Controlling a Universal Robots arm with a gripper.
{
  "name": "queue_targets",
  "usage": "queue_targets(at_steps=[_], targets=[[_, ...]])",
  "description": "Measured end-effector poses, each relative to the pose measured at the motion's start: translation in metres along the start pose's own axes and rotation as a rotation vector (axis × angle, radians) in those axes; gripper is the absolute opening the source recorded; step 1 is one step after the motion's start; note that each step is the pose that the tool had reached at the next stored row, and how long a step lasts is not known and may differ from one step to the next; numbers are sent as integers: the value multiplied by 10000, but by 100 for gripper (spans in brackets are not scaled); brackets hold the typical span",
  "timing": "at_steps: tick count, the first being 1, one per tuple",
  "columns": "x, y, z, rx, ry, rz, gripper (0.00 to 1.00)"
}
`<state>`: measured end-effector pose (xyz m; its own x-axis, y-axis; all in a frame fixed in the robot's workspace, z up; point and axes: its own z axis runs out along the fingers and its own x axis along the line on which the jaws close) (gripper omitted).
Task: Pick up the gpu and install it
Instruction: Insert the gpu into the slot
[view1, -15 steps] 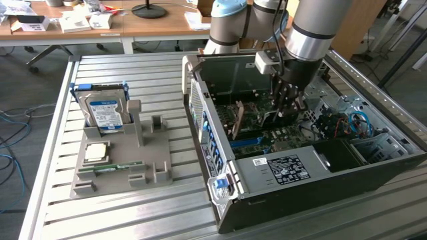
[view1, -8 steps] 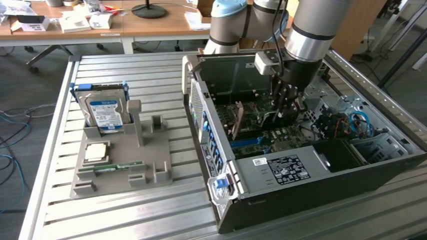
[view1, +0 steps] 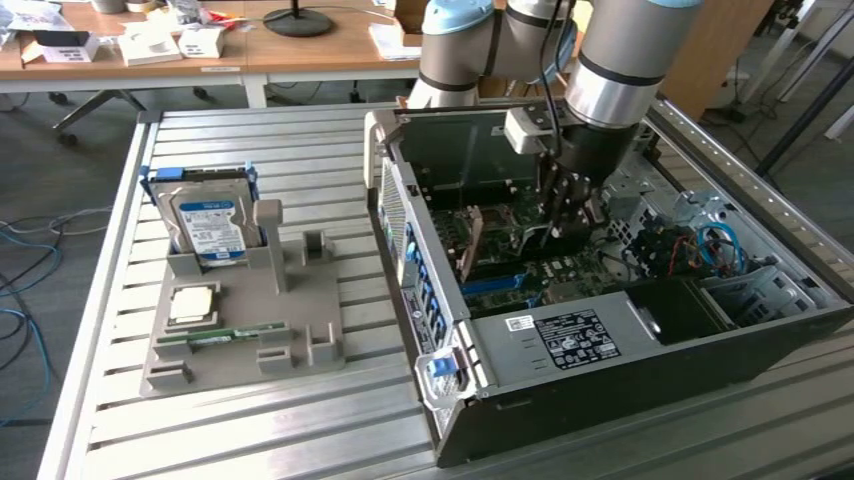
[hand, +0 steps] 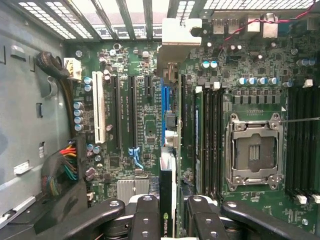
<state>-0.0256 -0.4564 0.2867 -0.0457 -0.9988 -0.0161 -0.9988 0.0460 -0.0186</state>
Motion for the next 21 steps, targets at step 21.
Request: queue_targets(at_steps=[21], targets=[[9, 167, 99, 6, -22, 1, 26]])
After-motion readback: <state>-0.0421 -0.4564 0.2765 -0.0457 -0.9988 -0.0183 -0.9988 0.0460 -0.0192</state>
